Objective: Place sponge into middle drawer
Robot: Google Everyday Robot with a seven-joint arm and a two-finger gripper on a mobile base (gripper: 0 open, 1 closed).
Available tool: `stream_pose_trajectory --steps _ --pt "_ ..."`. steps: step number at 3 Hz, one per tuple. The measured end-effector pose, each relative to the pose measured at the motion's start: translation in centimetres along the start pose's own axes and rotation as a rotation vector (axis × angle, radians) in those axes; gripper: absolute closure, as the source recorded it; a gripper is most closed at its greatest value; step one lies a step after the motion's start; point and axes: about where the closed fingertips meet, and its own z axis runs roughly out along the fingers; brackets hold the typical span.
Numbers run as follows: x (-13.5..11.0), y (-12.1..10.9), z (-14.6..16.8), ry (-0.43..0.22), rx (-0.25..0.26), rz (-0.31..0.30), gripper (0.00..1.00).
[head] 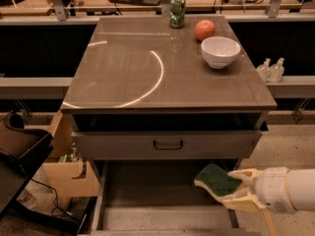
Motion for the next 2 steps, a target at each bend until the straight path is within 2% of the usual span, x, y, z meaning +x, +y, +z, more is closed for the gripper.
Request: stream_pose_trajectory --steps 1,2 --pt "2.2 0.4 6.4 0.009 -0.086 -0.072 1.00" --pt "3.0 0.5 11.7 0.009 -0.165 -0.124 1.00"
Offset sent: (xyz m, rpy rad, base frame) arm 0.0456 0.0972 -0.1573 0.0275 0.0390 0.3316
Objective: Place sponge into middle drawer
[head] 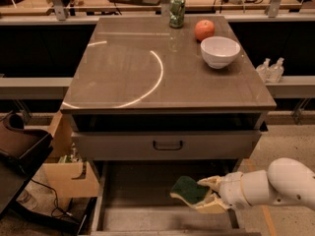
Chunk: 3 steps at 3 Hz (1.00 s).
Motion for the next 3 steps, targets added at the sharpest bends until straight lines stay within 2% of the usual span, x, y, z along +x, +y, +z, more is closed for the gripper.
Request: stream_pose_trajectory --steps 1,2,3 --pt "-0.1 -0.4 4.3 -0.010 -0.065 -0.034 1.00" --pt "-0.2 -0.4 5.5 -0.013 -0.085 -0.044 1.00" --pt "-0.1 -1.4 9.8 -0.018 -0.127 -0.099 1.00"
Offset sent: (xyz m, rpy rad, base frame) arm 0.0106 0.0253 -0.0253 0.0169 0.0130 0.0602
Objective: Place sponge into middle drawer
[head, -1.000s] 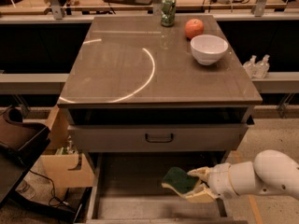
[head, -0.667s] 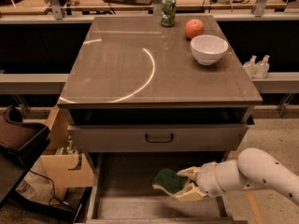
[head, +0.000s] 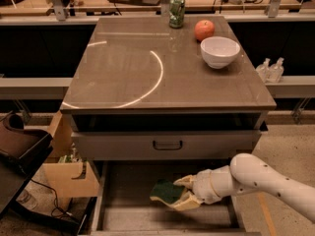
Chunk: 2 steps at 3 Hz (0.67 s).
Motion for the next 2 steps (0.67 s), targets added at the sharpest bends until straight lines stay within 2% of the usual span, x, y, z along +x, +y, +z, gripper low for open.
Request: stream_pose_trajectory --steps 1,2 --pt "0.9 -2.1 4.1 0.010 -0.017 -0.057 1.00" --pt "1.8 -3.4 7.7 0.053 -0.031 -0.096 1.00"
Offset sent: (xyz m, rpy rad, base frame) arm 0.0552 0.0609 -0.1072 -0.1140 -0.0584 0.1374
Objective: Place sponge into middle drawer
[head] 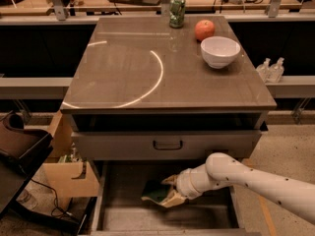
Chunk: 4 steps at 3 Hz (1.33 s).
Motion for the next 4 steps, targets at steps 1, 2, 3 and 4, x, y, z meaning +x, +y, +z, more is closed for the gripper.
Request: stream_pose_trajectory --steps 1,2,3,4 --pt "1.98 0.23 2.57 0.027 0.015 0.032 1.00" --pt "1.82 0.14 2.66 0.024 0.018 0.030 0.74" --pt "1.80 0.21 2.78 0.023 0.016 0.030 0.53" --pt "1.77 0.31 2.93 0.022 0.013 0.030 0.29"
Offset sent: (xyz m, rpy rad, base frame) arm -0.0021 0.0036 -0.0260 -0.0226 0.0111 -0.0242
